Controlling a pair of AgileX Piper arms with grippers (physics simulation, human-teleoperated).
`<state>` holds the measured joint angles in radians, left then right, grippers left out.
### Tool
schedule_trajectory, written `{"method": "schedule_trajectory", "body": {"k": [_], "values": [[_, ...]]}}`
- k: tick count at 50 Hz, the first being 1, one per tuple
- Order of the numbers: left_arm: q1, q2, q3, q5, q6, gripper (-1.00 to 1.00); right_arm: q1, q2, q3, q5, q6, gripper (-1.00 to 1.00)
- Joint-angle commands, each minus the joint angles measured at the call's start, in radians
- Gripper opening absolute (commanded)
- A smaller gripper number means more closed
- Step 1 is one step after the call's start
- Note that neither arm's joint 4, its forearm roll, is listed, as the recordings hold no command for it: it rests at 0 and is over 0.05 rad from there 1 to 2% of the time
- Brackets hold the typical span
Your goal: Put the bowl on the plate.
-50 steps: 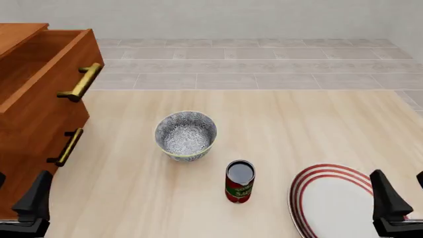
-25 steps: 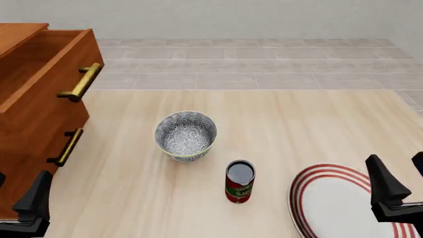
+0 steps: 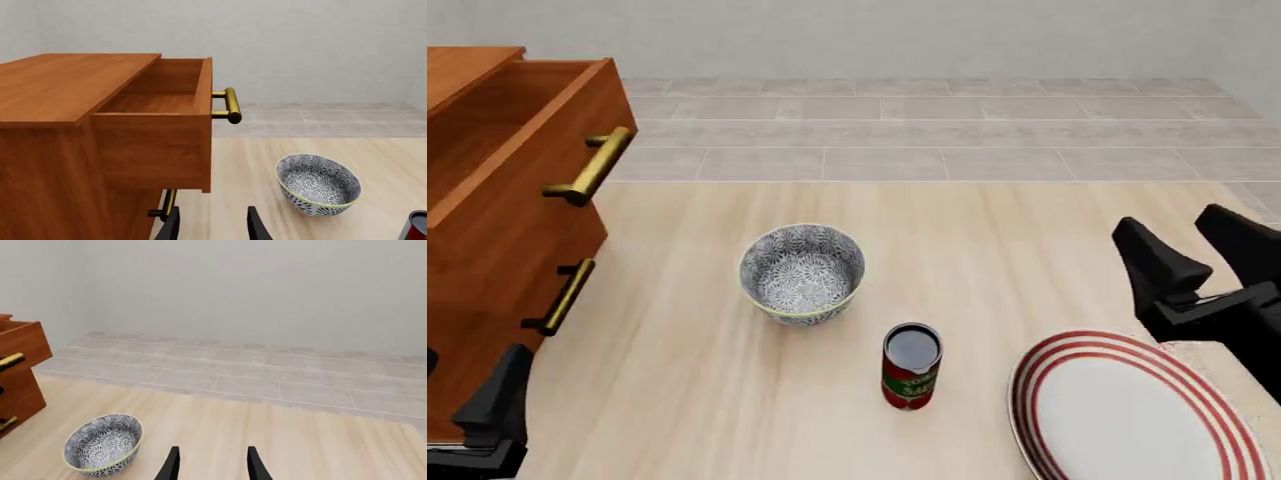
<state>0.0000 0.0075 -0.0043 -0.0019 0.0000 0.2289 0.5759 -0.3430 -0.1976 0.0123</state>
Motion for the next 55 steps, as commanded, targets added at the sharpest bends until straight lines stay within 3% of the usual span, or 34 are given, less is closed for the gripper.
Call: {"method": "schedule_trajectory", "body": {"k": [1, 8, 10, 11, 14, 23, 26, 28, 32, 36, 45, 47, 52, 55], "values": [[0.0, 0.0, 0.0, 0.0, 0.0, 1.0, 0.088, 0.148, -0.155, 0.05, 0.03, 1.0], [0.0, 0.0, 0.0, 0.0, 0.0, 1.0, 0.114, 0.249, -0.252, 0.105, 0.069, 1.0], [0.0, 0.0, 0.0, 0.0, 0.0, 1.0, 0.143, 0.276, -0.271, 0.118, 0.061, 1.0], [0.0, 0.0, 0.0, 0.0, 0.0, 1.0, 0.127, 0.299, -0.284, 0.12, 0.017, 1.0], [0.0, 0.0, 0.0, 0.0, 0.0, 1.0, 0.156, 0.366, -0.326, 0.128, 0.007, 1.0], [0.0, 0.0, 0.0, 0.0, 0.0, 1.0, 0.205, 0.494, -0.426, 0.173, 0.069, 1.0], [0.0, 0.0, 0.0, 0.0, 0.0, 1.0, 0.214, 0.564, -0.468, 0.204, 0.012, 1.0], [0.0, 0.0, 0.0, 0.0, 0.0, 1.0, 0.229, 0.592, -0.49, 0.219, 0.04, 1.0], [0.0, 0.0, 0.0, 0.0, 0.0, 1.0, 0.25, 0.644, -0.533, 0.263, 0.03, 1.0], [0.0, 0.0, 0.0, 0.0, 0.0, 1.0, 0.275, 0.685, -0.574, 0.299, 0.086, 1.0], [0.0, 0.0, 0.0, 0.0, 0.0, 1.0, 0.328, 0.765, -0.617, 0.353, 0.086, 1.0], [0.0, 0.0, 0.0, 0.0, 0.0, 1.0, 0.348, 0.788, -0.623, 0.37, 0.117, 1.0], [0.0, 0.0, 0.0, 0.0, 0.0, 1.0, 0.35, 0.834, -0.662, 0.401, 0.09, 1.0], [0.0, 0.0, 0.0, 0.0, 0.0, 1.0, 0.36, 0.839, -0.679, 0.408, 0.115, 1.0]]}}
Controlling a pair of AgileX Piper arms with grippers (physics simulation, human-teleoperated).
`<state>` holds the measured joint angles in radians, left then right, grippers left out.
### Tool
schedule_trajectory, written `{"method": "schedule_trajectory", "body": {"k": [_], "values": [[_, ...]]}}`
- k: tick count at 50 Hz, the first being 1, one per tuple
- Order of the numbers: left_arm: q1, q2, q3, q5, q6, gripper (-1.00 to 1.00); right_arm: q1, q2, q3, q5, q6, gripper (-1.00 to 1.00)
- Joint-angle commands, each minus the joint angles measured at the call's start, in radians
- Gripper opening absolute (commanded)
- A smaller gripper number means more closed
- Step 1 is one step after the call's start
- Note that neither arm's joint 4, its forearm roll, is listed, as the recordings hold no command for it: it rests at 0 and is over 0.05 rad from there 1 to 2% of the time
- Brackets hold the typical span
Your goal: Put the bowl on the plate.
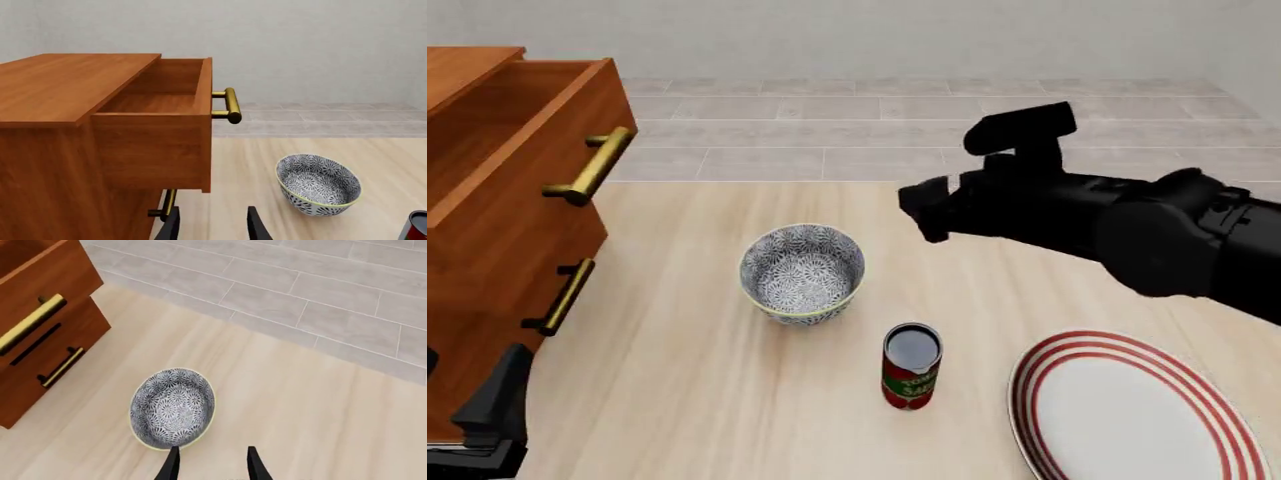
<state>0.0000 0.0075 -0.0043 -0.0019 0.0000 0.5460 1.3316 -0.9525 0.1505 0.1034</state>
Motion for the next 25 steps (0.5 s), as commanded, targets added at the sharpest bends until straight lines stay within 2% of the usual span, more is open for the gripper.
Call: {"method": "schedule_trajectory", "body": {"k": [1, 2, 3, 5, 17, 18, 25], "values": [[0.0, 0.0, 0.0, 0.0, 0.0, 1.0, 0.041, 0.099, -0.083, 0.072, 0.03, 1.0], [0.0, 0.0, 0.0, 0.0, 0.0, 1.0, 0.042, 0.104, -0.091, 0.076, 0.023, 1.0], [0.0, 0.0, 0.0, 0.0, 0.0, 1.0, 0.049, 0.12, -0.102, 0.088, 0.059, 1.0], [0.0, 0.0, 0.0, 0.0, 0.0, 1.0, 0.046, 0.138, -0.114, 0.096, 0.046, 1.0], [0.0, 0.0, 0.0, 0.0, 0.0, 1.0, 0.027, 0.238, -0.209, 0.163, 0.06, 1.0], [0.0, 0.0, 0.0, 0.0, 0.0, 1.0, 0.019, 0.253, -0.22, 0.176, 0.035, 1.0], [0.0, 0.0, 0.0, 0.0, 0.0, 1.0, 0.036, 0.295, -0.246, 0.194, 0.057, 1.0]]}}
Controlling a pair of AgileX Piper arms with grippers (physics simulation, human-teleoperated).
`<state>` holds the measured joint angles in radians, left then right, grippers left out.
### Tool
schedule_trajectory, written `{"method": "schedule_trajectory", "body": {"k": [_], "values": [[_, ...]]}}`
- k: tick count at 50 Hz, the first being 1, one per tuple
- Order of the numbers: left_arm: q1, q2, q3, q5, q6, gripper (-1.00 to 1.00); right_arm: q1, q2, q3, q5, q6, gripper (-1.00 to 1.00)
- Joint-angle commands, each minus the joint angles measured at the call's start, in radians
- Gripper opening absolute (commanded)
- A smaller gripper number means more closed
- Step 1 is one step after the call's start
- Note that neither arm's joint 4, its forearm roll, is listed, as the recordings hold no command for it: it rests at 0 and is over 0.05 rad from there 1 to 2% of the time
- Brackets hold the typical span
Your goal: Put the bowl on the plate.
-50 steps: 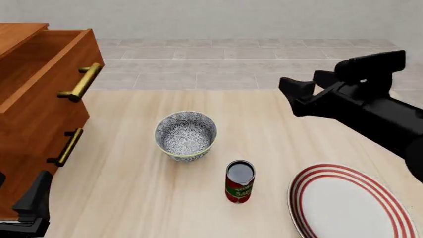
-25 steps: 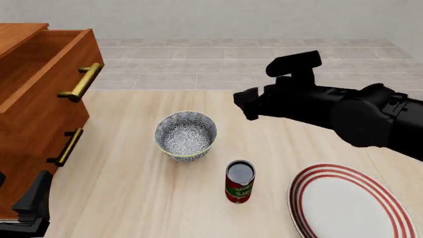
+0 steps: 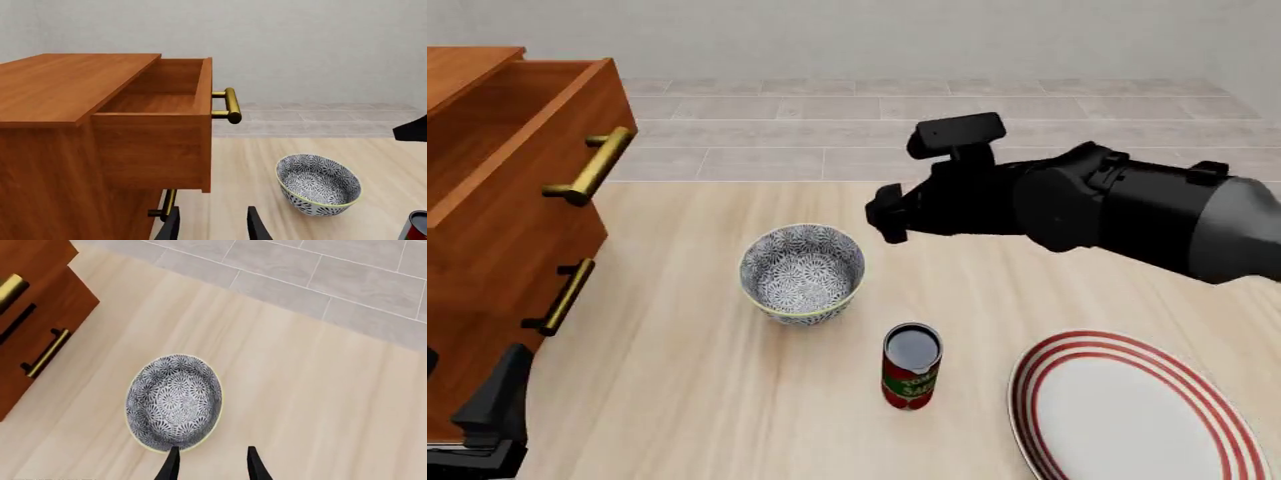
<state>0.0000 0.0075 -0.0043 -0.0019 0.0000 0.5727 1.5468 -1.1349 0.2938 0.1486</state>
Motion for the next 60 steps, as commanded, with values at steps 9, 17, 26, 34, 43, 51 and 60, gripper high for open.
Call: {"method": "schedule_trajectory", "body": {"k": [9, 17, 26, 34, 43, 51, 60], "values": [[0.0, 0.0, 0.0, 0.0, 0.0, 1.0, -0.004, 0.147, -0.113, 0.082, -0.01, 1.0], [0.0, 0.0, 0.0, 0.0, 0.0, 1.0, -0.019, 0.195, -0.164, 0.105, -0.006, 1.0], [0.0, 0.0, 0.0, 0.0, 0.0, 1.0, -0.035, 0.258, -0.218, 0.132, -0.017, 1.0], [0.0, 0.0, 0.0, 0.0, 0.0, 1.0, -0.029, 0.298, -0.253, 0.142, -0.009, 1.0], [0.0, 0.0, 0.0, 0.0, 0.0, 1.0, -0.031, 0.351, -0.286, 0.145, -0.016, 1.0], [0.0, 0.0, 0.0, 0.0, 0.0, 1.0, -0.026, 0.387, -0.327, 0.154, -0.014, 1.0], [0.0, 0.0, 0.0, 0.0, 0.0, 1.0, -0.015, 0.428, -0.343, 0.146, 0.0, 1.0]]}}
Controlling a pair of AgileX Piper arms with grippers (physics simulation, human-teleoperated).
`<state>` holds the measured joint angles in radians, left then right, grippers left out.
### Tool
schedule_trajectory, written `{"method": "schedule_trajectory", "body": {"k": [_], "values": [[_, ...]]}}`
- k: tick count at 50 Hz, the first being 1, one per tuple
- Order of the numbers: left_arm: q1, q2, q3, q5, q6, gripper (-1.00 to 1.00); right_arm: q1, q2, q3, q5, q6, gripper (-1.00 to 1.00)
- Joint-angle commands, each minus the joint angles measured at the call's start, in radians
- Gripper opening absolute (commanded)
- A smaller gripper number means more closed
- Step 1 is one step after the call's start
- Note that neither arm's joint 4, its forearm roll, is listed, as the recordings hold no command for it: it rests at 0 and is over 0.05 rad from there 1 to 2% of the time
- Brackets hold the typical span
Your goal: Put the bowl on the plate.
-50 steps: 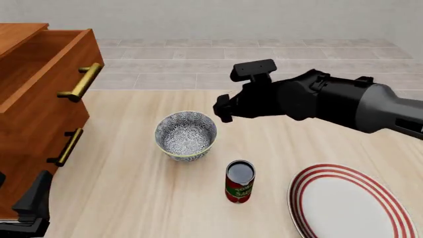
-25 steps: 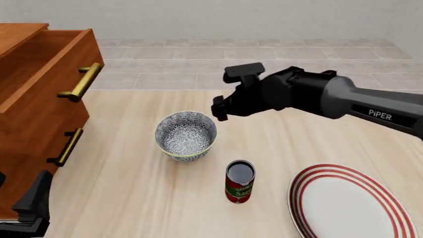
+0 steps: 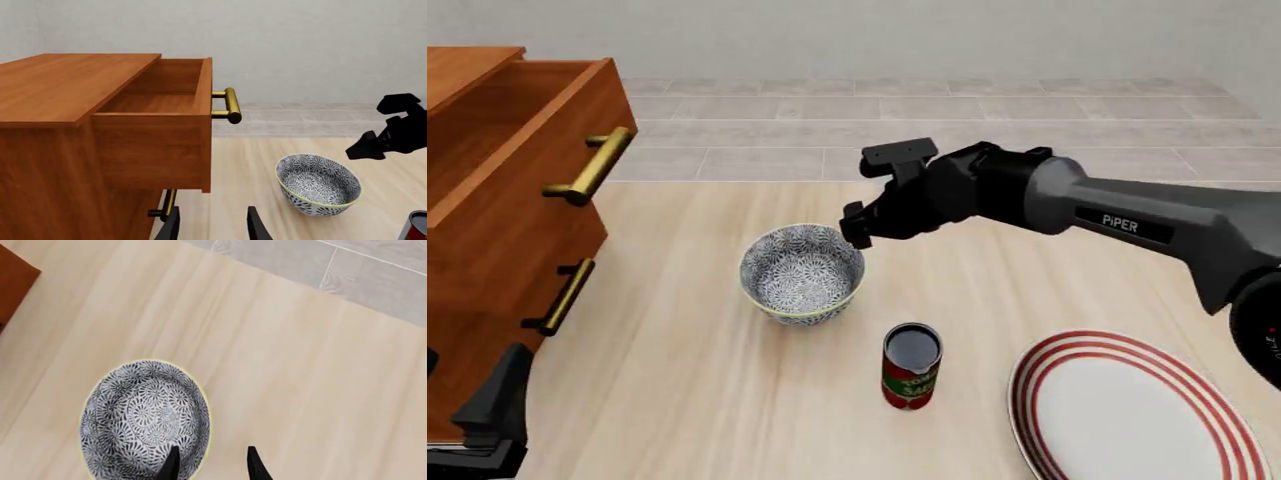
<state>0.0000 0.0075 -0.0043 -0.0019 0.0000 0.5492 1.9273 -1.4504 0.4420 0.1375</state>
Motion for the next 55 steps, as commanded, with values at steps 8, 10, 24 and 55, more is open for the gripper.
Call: {"method": "schedule_trajectory", "body": {"k": [8, 10, 24, 55], "values": [[0.0, 0.0, 0.0, 0.0, 0.0, 1.0, 0.013, 0.074, -0.038, -0.008, 0.018, 1.0], [0.0, 0.0, 0.0, 0.0, 0.0, 1.0, 0.013, 0.084, -0.042, -0.01, 0.019, 1.0], [0.0, 0.0, 0.0, 0.0, 0.0, 1.0, 0.016, 0.124, -0.038, -0.032, 0.033, 1.0], [0.0, 0.0, 0.0, 0.0, 0.0, 1.0, 0.036, 0.174, 0.001, -0.081, 0.069, 1.0]]}}
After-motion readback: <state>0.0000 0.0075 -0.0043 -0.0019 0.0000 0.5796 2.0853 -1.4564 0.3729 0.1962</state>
